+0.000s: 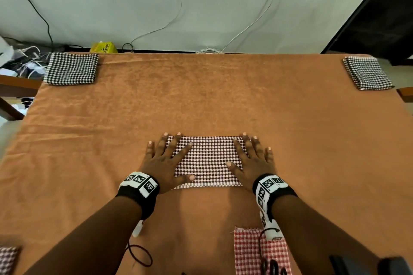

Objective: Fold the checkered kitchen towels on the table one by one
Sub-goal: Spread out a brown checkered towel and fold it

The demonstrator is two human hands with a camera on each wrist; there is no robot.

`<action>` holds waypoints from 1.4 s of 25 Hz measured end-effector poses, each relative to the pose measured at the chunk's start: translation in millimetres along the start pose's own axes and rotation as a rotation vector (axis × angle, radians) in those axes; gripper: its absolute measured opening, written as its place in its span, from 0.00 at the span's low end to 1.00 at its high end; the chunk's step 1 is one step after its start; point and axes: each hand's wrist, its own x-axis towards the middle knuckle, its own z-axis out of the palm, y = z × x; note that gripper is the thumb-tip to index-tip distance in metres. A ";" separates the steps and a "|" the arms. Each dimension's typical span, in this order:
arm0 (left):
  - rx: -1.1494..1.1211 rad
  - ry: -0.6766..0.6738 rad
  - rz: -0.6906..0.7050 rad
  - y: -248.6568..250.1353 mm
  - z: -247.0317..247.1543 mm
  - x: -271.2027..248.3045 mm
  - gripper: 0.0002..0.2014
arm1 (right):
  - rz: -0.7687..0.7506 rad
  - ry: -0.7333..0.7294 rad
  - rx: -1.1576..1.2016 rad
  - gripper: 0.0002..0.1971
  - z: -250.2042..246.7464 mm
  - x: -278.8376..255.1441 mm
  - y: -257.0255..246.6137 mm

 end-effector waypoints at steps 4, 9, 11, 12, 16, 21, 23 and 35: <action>-0.158 0.009 -0.187 -19.5 5.7 -21.8 0.52 | 0.150 0.032 0.124 0.43 -6.1 -18.1 8.0; -0.402 0.383 -0.247 -7.9 7.3 -54.0 0.46 | 0.320 0.176 0.616 0.40 -5.4 -52.9 -9.3; -0.446 0.507 -0.172 1.4 6.4 -55.2 0.38 | 0.384 0.176 0.819 0.32 -2.1 -53.5 -13.0; -0.480 0.546 -0.134 7.3 3.7 -54.2 0.34 | 0.421 0.181 0.891 0.28 -1.8 -51.8 -13.6; -0.639 0.615 -0.039 37.0 -15.5 -42.3 0.23 | 0.529 0.153 1.050 0.20 -0.5 -44.6 -10.0; -1.131 0.306 -0.095 67.1 -41.9 -18.4 0.11 | 0.395 0.317 1.048 0.11 -6.4 -52.9 -26.3; -1.231 0.207 -0.104 75.8 -51.0 -7.8 0.10 | 0.289 0.415 1.039 0.11 -15.6 -60.5 -41.4; -1.357 0.296 -0.387 16.8 -64.9 15.6 0.11 | -0.418 0.323 0.681 0.23 -20.2 -59.4 -136.4</action>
